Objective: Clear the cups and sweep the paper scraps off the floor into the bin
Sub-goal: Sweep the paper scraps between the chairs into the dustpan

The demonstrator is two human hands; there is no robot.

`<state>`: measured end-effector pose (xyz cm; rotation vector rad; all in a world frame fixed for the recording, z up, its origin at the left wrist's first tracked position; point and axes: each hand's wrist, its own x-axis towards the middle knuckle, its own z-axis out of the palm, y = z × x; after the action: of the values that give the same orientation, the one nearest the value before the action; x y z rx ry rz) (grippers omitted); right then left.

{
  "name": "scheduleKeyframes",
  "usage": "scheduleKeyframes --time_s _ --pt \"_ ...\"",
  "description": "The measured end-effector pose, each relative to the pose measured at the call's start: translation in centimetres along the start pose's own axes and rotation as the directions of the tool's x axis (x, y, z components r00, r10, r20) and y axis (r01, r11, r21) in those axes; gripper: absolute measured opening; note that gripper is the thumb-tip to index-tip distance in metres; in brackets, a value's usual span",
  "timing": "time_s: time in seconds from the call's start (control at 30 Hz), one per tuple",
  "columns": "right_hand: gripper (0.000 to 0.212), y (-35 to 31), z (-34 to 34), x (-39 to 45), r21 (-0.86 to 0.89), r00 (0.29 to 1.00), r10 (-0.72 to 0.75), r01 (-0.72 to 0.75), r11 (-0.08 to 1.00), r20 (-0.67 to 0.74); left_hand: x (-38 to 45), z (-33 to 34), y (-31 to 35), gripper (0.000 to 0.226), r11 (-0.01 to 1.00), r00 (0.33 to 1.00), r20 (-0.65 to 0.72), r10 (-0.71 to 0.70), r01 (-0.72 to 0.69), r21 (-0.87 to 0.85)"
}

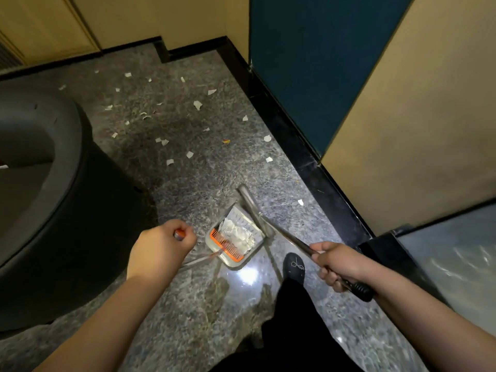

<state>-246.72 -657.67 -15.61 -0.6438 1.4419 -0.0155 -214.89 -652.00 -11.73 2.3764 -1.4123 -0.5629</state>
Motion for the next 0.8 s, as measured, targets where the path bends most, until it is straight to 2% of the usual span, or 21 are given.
scheduleKeyframes --time_s 0.1,0.33,0.4,0.47,0.5,0.6,0.8 --pt "0.025 -2.6 -4.1 2.1 0.024 0.998 -0.009 0.011 1.0 -0.058 3.8 1.6 3.3 0.013 0.996 0.997 0.016 0.074 -0.075 0.04" --pt "0.027 -8.8 -14.4 7.5 0.049 0.988 0.035 -0.028 0.998 -0.15 13.6 5.6 12.4 0.011 0.974 0.981 0.122 0.152 -0.17 0.153" --pt "0.023 -10.1 -17.4 9.6 -0.003 0.985 0.012 -0.012 1.0 -0.169 16.6 7.0 15.7 0.013 0.96 0.975 0.13 0.178 -0.201 0.195" --pt "0.009 -11.7 -19.6 11.0 -0.103 0.98 -0.055 0.036 0.994 -0.192 19.2 8.1 18.5 0.016 0.947 0.97 0.159 0.184 -0.218 0.234" --pt "0.01 -12.8 -20.8 11.9 -0.159 0.975 -0.084 0.051 0.986 -0.208 20.7 8.8 20.0 0.016 0.942 0.965 0.183 0.186 -0.228 0.246" --pt "0.033 -15.6 -23.1 14.1 -0.324 0.97 -0.087 0.009 0.946 -0.227 24.0 10.5 23.2 0.016 0.923 0.955 0.223 0.197 -0.257 0.287" --pt "0.023 -18.3 -25.0 17.9 -0.437 0.981 -0.031 -0.056 0.898 -0.19 28.9 12.4 27.1 0.018 0.917 0.947 0.237 0.215 -0.279 0.283"
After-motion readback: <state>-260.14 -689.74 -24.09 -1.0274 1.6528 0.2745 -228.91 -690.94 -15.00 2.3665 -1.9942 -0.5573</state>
